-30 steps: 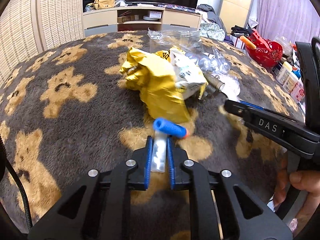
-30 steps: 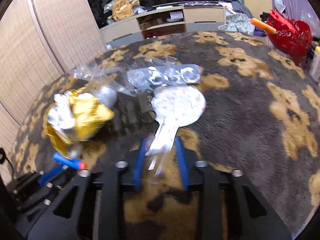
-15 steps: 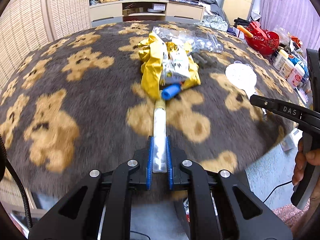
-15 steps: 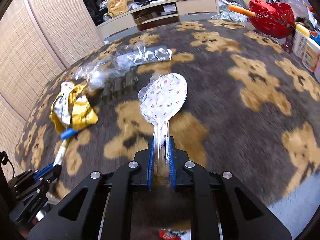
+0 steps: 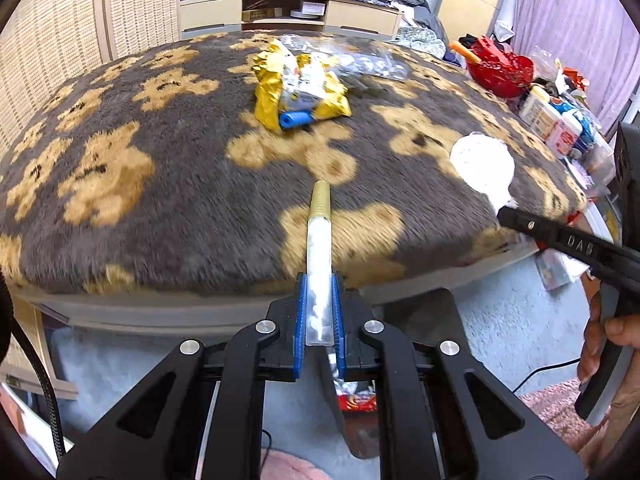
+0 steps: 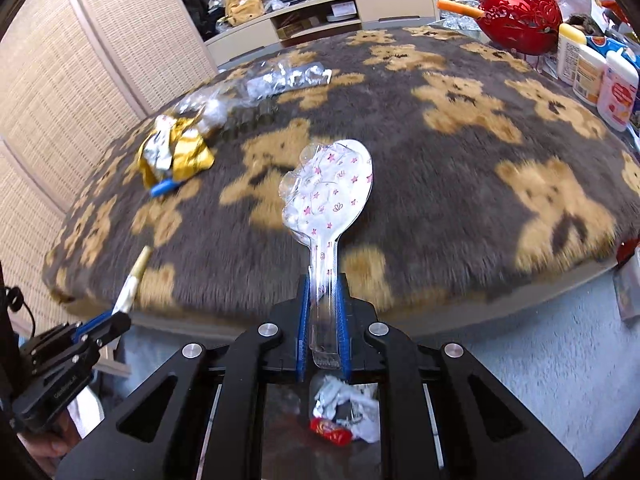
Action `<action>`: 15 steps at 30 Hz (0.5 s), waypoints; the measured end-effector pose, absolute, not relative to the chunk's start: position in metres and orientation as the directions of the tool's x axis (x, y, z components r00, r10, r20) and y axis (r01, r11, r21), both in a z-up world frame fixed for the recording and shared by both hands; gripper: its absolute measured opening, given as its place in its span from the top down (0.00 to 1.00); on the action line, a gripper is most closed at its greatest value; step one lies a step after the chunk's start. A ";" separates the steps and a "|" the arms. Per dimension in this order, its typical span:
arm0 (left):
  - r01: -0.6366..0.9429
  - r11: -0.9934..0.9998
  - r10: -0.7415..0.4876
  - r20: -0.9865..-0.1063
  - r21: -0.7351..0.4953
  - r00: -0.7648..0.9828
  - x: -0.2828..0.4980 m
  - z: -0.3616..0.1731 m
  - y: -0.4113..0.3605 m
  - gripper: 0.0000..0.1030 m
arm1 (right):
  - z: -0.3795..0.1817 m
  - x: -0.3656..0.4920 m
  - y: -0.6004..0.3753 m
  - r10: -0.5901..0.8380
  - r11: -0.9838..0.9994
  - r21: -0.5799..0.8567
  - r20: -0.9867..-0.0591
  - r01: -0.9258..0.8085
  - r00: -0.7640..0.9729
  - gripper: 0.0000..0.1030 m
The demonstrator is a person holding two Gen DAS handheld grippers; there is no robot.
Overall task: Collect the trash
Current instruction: 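Carry the tube and spoon in both grippers down over the black bin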
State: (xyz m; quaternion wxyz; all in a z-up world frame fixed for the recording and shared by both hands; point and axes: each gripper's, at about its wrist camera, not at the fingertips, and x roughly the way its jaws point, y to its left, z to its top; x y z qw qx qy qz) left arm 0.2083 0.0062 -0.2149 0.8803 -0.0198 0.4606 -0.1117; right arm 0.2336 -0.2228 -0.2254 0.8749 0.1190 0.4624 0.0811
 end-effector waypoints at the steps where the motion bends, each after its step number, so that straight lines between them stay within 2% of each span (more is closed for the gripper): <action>1: 0.181 0.973 -0.220 -0.806 -0.142 0.550 0.204 -0.215 0.004 0.90 | -0.226 0.228 -0.223 0.255 0.958 0.284 -0.790 -0.035 0.558 0.87; 15: 0.181 0.963 -0.265 -0.831 -0.200 0.490 0.144 -0.246 -0.021 0.90 | -0.253 0.161 -0.234 0.292 0.946 0.321 -0.802 -0.037 0.520 0.87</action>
